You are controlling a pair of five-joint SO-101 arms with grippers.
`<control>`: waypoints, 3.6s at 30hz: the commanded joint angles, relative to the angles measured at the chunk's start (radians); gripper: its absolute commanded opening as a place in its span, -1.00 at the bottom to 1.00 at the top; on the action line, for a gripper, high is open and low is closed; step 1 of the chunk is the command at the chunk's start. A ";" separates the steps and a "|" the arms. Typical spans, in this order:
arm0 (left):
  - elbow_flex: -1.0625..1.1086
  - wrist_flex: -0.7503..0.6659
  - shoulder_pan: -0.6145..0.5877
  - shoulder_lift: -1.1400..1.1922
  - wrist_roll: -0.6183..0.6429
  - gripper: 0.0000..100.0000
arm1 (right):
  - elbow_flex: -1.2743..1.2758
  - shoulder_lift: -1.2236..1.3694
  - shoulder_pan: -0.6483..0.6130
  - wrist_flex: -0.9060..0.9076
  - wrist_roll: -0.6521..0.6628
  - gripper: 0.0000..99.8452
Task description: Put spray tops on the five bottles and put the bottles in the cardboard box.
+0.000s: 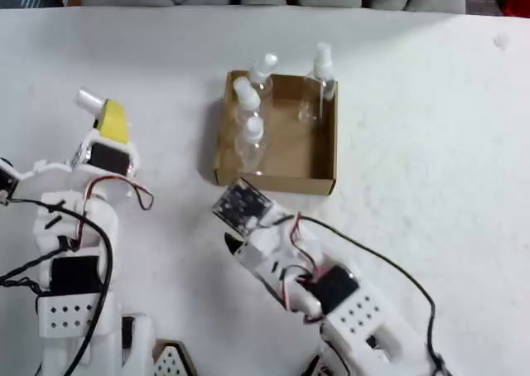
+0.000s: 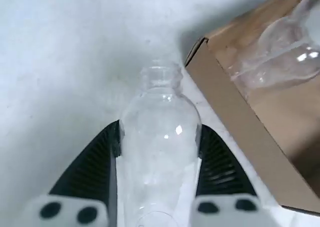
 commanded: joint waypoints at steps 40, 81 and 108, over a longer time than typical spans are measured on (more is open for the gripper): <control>-0.011 0.133 0.211 -0.033 -0.095 -0.95 | 0.126 -0.288 -0.048 -0.082 0.003 -0.97; -0.032 0.038 0.031 -0.035 -0.114 -0.96 | 0.120 -0.289 0.005 -0.081 0.005 -0.97; 0.152 0.091 0.140 -0.496 -0.114 -0.96 | 0.146 -0.288 -0.061 -0.076 0.003 -0.97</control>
